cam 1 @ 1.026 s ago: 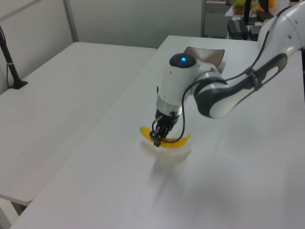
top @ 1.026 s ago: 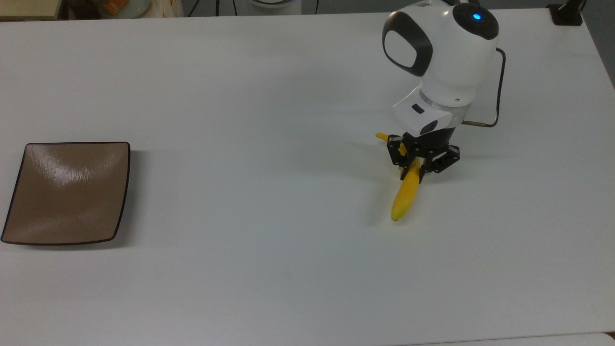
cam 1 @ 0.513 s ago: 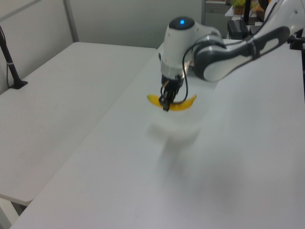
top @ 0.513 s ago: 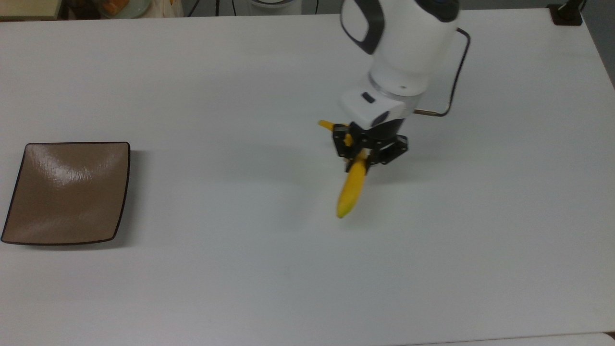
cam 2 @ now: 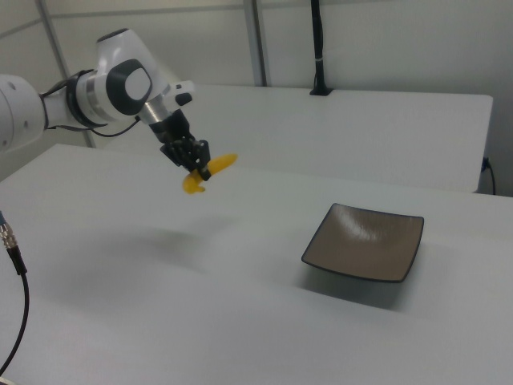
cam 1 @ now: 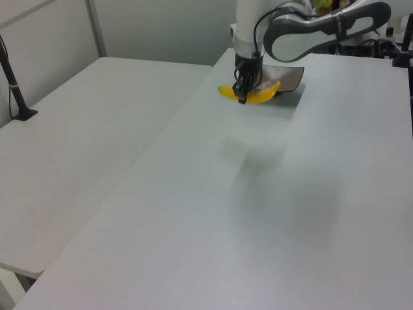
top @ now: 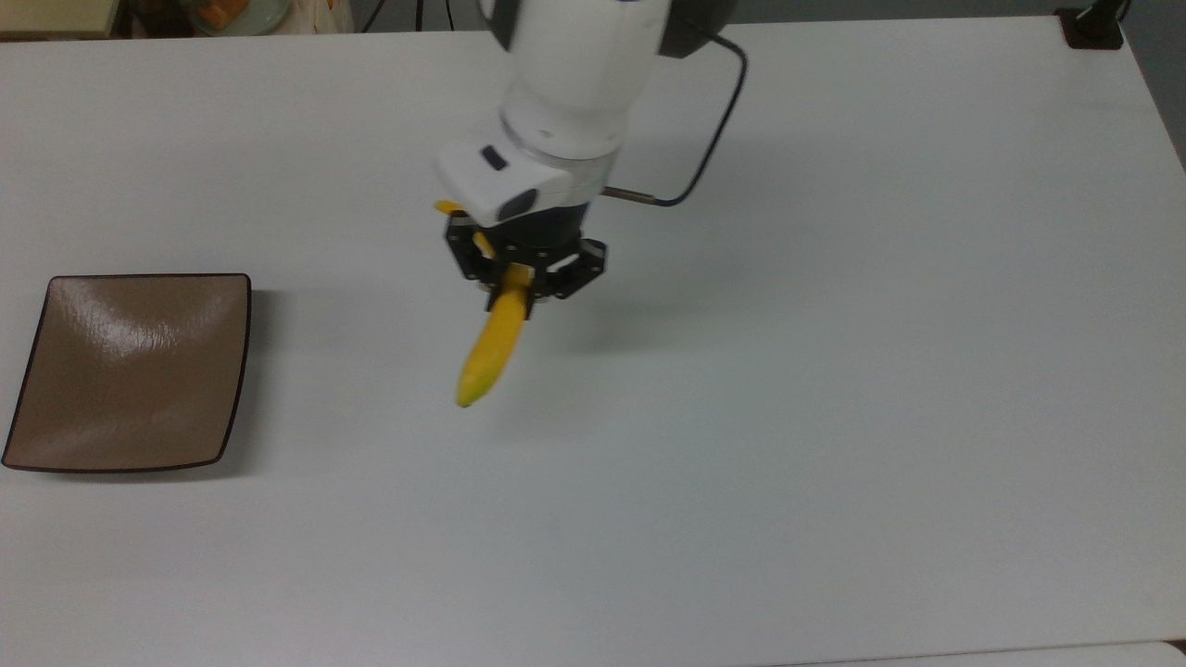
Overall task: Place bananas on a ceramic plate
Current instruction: 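Carry the held banana over to the brown square plate, then lower the banana onto the plate and open the gripper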
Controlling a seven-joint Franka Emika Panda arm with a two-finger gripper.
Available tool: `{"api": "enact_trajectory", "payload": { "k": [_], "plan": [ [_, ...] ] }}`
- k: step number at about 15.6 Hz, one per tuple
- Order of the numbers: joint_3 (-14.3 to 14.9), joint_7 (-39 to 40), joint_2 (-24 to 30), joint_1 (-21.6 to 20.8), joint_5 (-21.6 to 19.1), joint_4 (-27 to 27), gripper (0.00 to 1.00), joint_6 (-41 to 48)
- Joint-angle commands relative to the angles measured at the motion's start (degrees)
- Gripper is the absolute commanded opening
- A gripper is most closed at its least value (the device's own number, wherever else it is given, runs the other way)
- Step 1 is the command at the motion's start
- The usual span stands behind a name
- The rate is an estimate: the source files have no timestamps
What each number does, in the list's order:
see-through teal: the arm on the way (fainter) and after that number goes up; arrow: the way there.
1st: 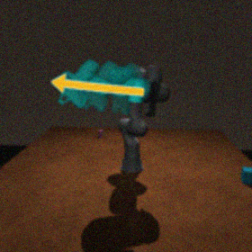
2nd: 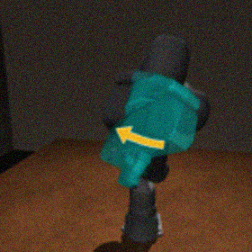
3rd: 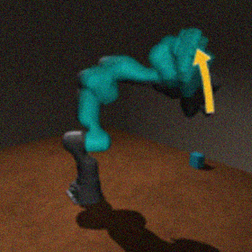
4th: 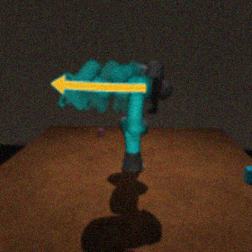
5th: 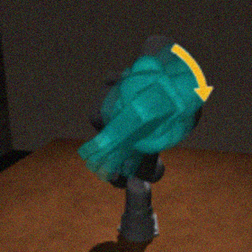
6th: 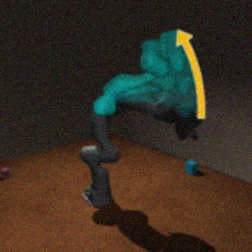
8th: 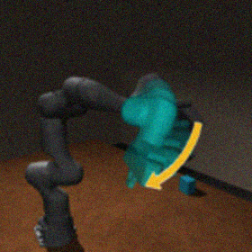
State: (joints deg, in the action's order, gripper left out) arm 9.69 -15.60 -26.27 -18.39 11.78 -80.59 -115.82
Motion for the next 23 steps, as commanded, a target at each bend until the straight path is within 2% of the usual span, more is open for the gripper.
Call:
{"api": "enact_trajectory", "payload": {
  "k": [1, 3, 7, 10, 13, 17, 21, 22, 23],
  "plan": [
    [4.1, 6.3, 1.6, 1.3, -2.4, -1.1, 0.21, 0.5],
    [8.0, 10.7, 1.7, 2.0, -4.2, -1.1, 0.21, 0.4],
    [11.9, 14.2, 1.6, 5.0, -6.0, -1.1, 0.21, 0.1],
    [12.5, 14.8, 0.8, 8.0, -11.3, -1.6, 0.21, -5.4],
    [12.7, 15.8, 0.6, 13.2, -18.0, -1.8, 0.22, -9.0],
    [14.6, 17.7, -1.4, 15.1, -19.3, -2.6, 0.22, -13.9],
    [14.9, 19.1, -5.0, 16.1, -19.4, -2.5, 0.22, -16.2],
    [14.9, 19.0, -5.2, 16.2, -19.9, -2.5, 0.25, -17.1],
    [15.0, 19.2, -5.7, 16.2, -20.5, -2.4, 0.41, -17.5]
  ]
}}
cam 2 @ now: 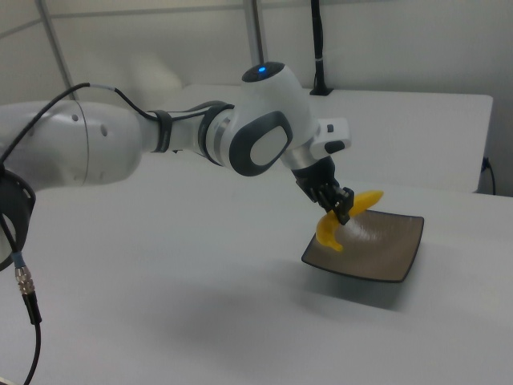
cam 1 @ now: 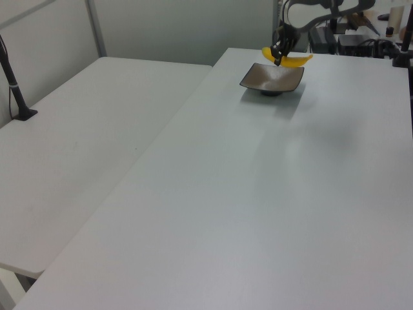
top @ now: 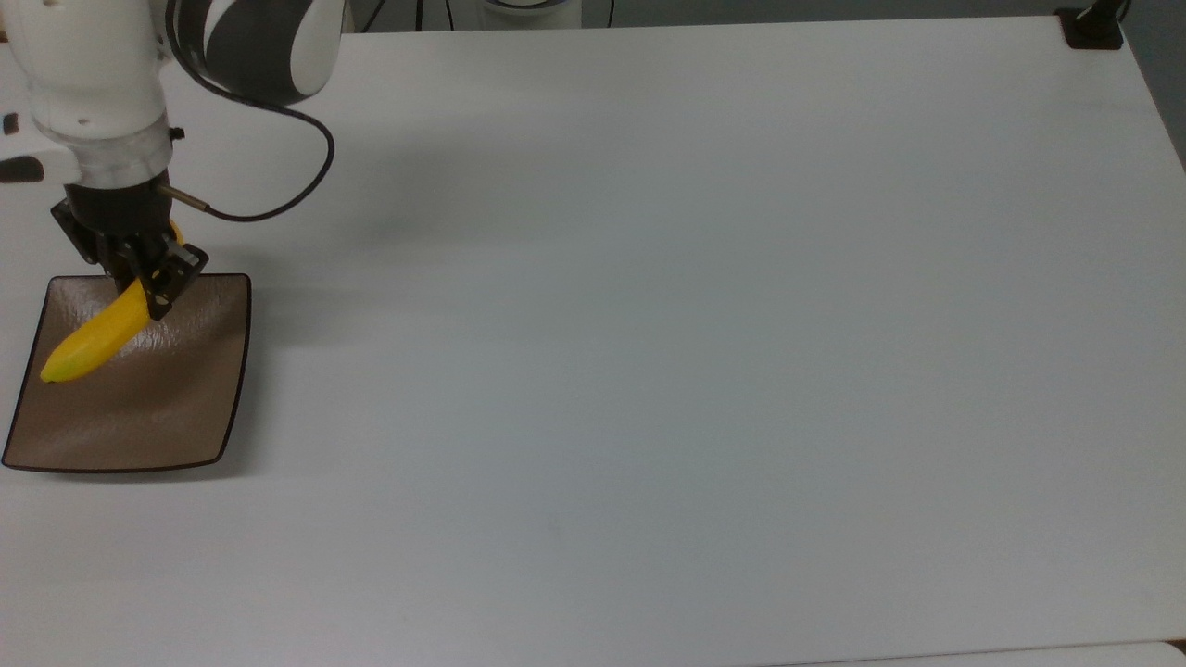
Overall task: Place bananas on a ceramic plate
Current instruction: 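Lower the banana onto the plate and open the gripper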
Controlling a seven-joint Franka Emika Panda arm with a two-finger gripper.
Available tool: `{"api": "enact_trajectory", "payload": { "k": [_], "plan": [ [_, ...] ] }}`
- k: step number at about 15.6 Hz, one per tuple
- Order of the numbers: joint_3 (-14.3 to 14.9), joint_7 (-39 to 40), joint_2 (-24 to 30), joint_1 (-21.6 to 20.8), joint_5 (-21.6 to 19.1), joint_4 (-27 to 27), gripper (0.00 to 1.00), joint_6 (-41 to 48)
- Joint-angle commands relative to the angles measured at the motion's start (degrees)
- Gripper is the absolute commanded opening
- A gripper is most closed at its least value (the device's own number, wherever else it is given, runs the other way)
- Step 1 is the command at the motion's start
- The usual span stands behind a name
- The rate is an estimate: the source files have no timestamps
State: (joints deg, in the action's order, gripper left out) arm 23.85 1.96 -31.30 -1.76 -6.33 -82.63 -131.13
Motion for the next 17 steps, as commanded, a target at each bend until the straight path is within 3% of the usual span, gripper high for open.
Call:
{"api": "enact_trajectory", "payload": {
  "k": [1, 2, 9, 17],
  "plan": [
    [0.9, 1.8, -1.0, -0.4, -2.4, -0.3, 0.84, -2.3],
    [0.9, 1.8, -1.0, -0.4, -2.3, -0.1, 1.00, -2.3],
    [0.8, 1.4, 0.8, -1.4, -2.5, 0.1, 1.00, 0.0],
    [0.1, 2.1, 14.1, -4.2, -1.1, -0.7, 1.00, 26.0]
  ]
}}
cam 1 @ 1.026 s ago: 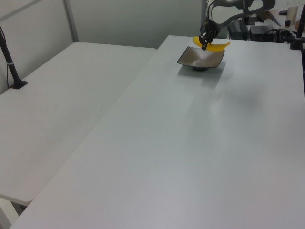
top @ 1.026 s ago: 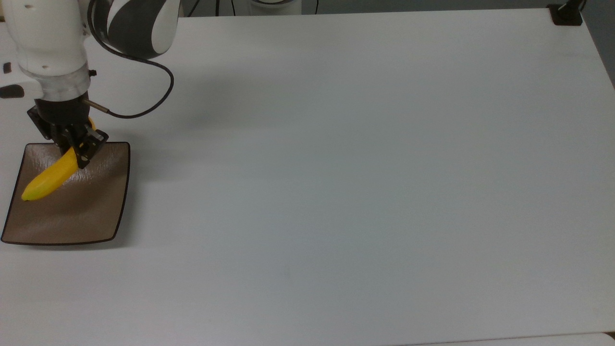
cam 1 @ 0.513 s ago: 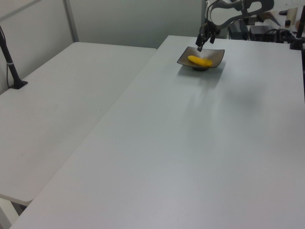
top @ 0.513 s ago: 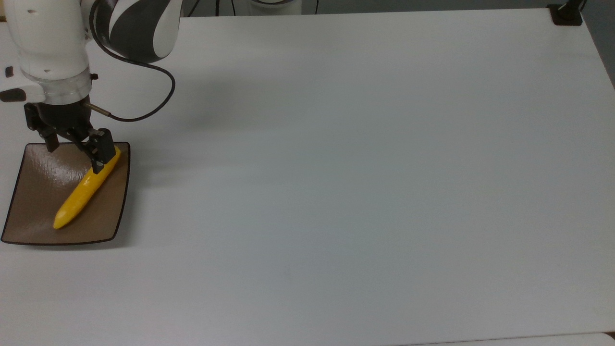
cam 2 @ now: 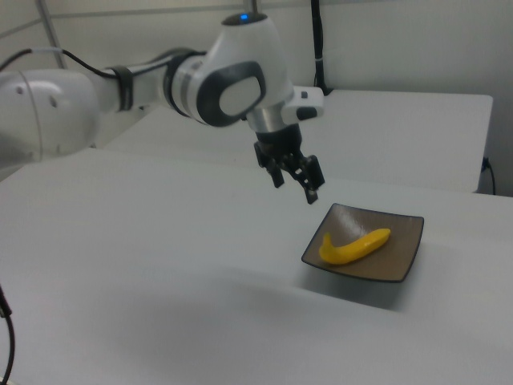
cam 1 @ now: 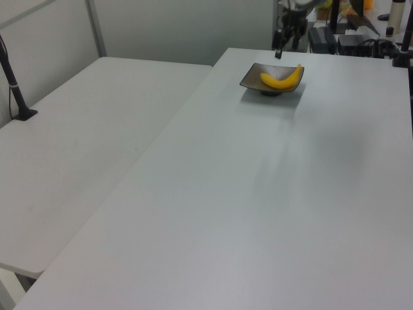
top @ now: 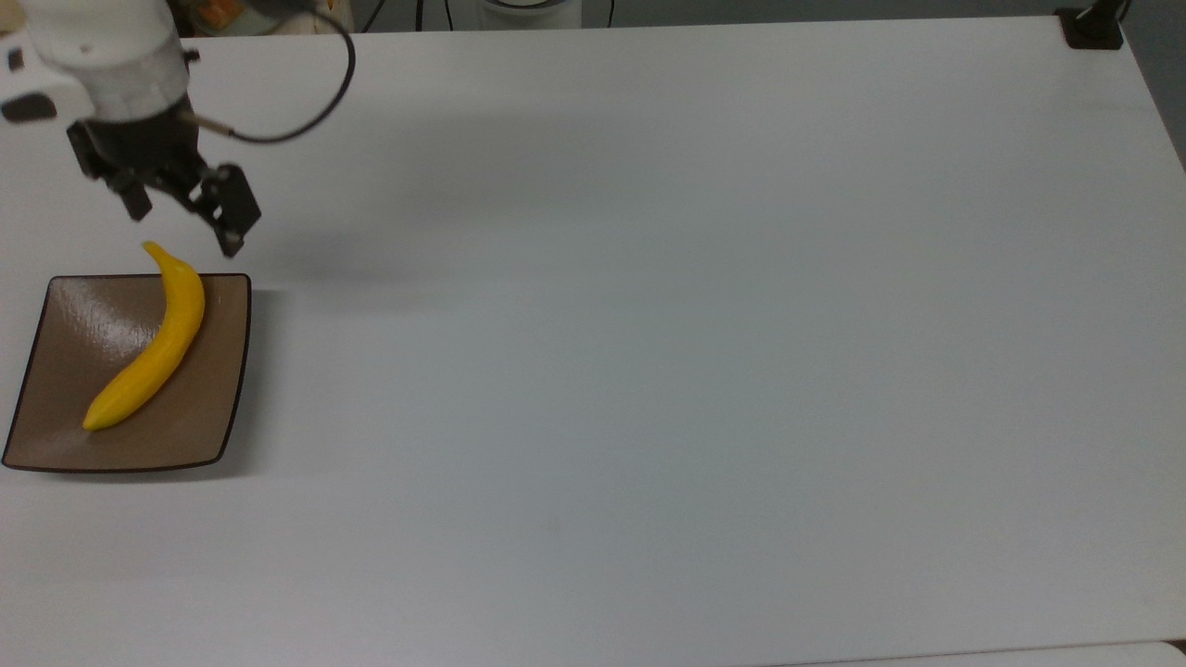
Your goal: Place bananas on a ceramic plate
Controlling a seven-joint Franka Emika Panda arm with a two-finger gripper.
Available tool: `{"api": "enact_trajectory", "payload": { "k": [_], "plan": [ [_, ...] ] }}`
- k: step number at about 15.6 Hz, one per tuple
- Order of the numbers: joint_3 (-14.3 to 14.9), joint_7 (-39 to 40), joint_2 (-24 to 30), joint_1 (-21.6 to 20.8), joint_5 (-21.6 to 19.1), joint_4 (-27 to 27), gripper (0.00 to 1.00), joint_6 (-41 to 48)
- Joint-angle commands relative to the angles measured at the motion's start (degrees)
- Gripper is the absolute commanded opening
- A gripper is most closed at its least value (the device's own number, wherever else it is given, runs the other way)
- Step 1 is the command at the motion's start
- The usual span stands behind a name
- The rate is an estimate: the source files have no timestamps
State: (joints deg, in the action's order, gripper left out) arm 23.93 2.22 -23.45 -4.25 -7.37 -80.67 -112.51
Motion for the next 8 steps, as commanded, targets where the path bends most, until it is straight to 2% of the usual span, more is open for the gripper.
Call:
{"api": "enact_trajectory", "payload": {
  "k": [1, 4, 7, 8],
  "plan": [
    [-0.1, 1.8, 7.2, -2.2, -0.1, -2.7, 1.00, 10.2],
    [-1.6, 2.1, 11.0, -3.3, 0.7, -3.9, 1.00, 16.4],
    [-8.0, 2.2, 17.1, -2.3, 5.2, -9.8, 1.00, 16.4],
    [-9.3, 2.2, 18.6, -2.3, 5.5, -11.0, 1.00, 16.3]
  ]
}}
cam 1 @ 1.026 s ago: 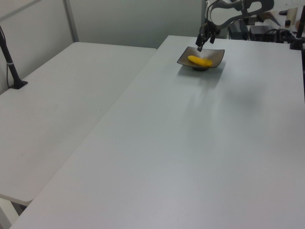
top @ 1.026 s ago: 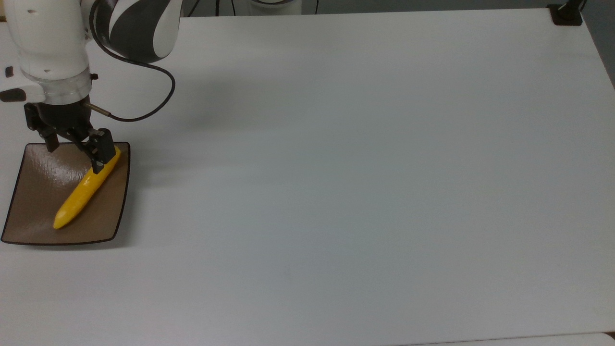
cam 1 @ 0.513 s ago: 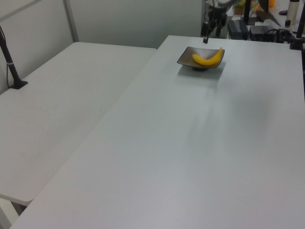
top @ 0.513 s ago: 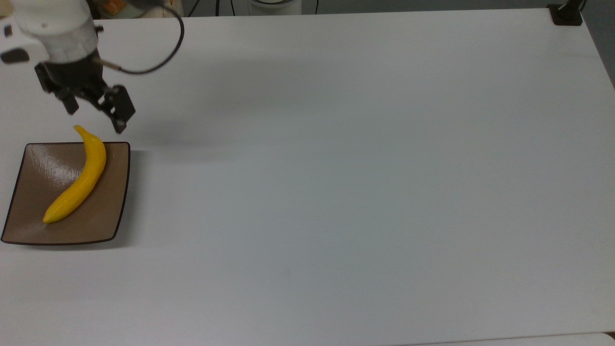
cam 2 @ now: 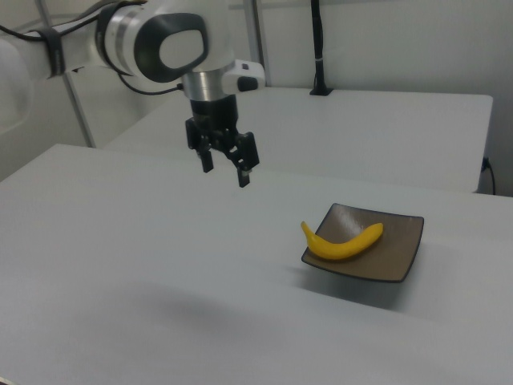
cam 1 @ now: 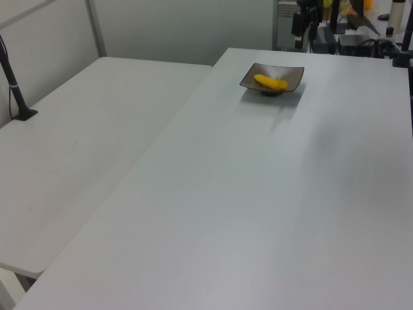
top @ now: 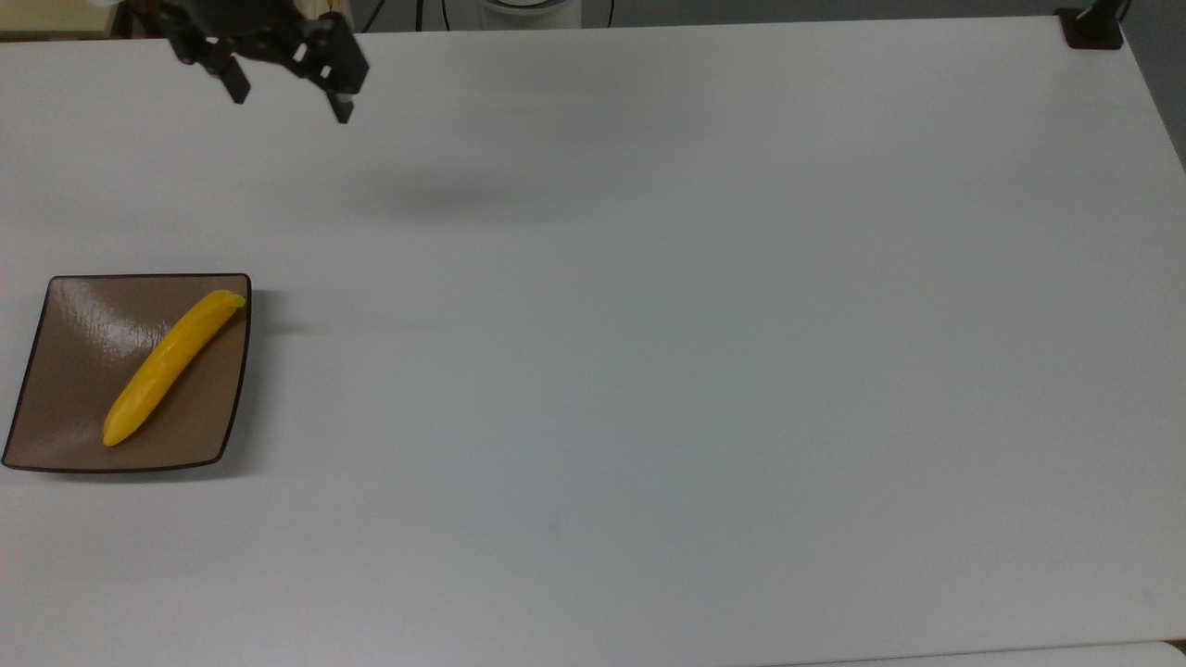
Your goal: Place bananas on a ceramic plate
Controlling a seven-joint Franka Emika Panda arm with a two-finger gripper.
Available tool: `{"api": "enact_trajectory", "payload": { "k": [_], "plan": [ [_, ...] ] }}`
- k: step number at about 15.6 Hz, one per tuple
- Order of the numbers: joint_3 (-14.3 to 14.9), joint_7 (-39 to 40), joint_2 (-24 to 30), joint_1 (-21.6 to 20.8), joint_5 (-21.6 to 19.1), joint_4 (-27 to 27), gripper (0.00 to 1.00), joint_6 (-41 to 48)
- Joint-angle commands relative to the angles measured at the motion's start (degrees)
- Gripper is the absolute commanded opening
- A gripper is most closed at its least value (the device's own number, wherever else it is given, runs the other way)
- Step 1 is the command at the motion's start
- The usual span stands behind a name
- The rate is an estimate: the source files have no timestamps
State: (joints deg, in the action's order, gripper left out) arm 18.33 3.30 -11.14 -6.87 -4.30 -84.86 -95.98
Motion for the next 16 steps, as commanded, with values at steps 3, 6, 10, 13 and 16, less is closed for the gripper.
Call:
{"api": "enact_trajectory", "payload": {
  "k": [3, 6, 10, 13, 16],
  "plan": [
    [-6.5, 0.8, 8.4, 0.9, 2.2, -8.9, 1.00, -1.3],
    [-7.3, 0.3, 11.5, 0.4, 1.7, -13.9, 1.00, -7.4],
    [-7.4, 0.7, 12.2, 0.2, 1.2, -15.4, 1.00, -8.3],
    [-9.5, 1.0, 11.8, 0.9, 1.2, -15.1, 1.00, -6.8],
    [-10.8, 1.0, 11.5, 1.2, 1.3, -15.2, 1.00, -6.2]
  ]
}}
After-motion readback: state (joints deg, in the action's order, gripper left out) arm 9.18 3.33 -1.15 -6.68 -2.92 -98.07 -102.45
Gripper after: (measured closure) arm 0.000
